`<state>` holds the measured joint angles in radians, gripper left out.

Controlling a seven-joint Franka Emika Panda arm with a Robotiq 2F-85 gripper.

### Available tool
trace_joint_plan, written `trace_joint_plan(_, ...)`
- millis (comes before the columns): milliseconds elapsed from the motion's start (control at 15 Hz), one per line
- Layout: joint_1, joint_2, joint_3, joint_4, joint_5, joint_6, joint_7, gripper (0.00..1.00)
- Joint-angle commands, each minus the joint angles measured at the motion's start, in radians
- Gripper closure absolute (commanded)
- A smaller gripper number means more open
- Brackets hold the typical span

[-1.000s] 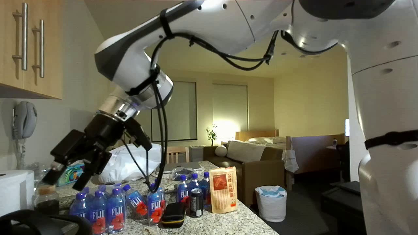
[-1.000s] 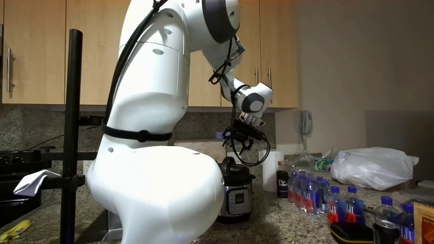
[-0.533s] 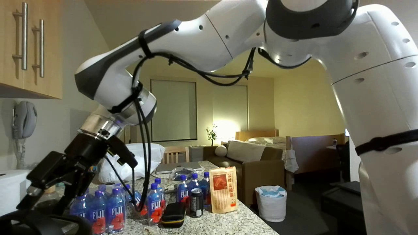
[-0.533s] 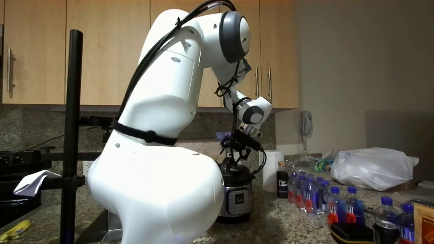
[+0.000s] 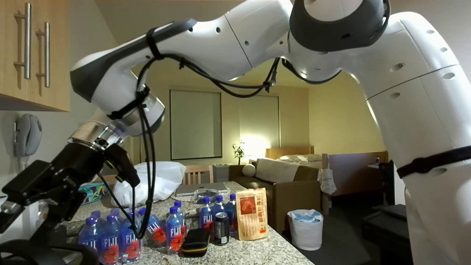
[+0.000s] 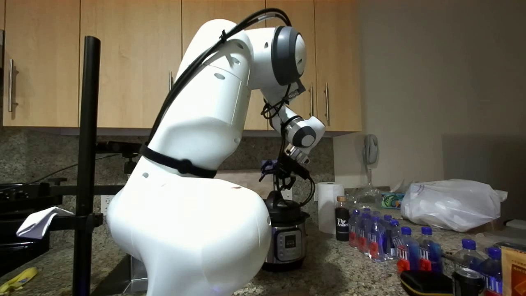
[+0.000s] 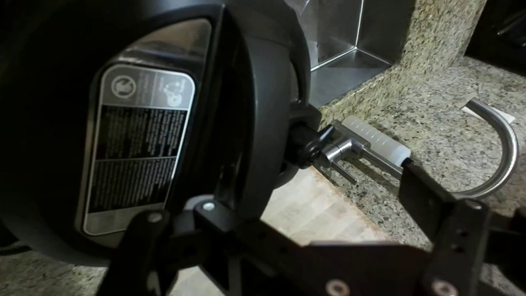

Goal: Uncover the cooker and put the lid on the counter

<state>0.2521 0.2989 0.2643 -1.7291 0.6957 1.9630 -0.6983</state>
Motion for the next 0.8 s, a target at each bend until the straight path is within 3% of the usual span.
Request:
trace_joint_plan(0, -0.02, 0.055, 0.022, 0.058, 0.008, -0.049, -0.009, 0.0)
trace_joint_plan(533, -0.05, 0.164, 0.027, 0.093, 0.015, -0.072, -0.028, 0.0)
trace_joint_plan(600, -0.054, 0.172, 0.031, 0.101, 0.016, -0.081, -0.031, 0.1)
trace_joint_plan(667, -0.055, 0.175, 0.034, 0.111, 0.018, -0.087, -0.033, 0.27)
trace_joint_plan(733, -0.055, 0.177, 0.035, 0.117, 0.018, -0.09, -0.033, 0.33)
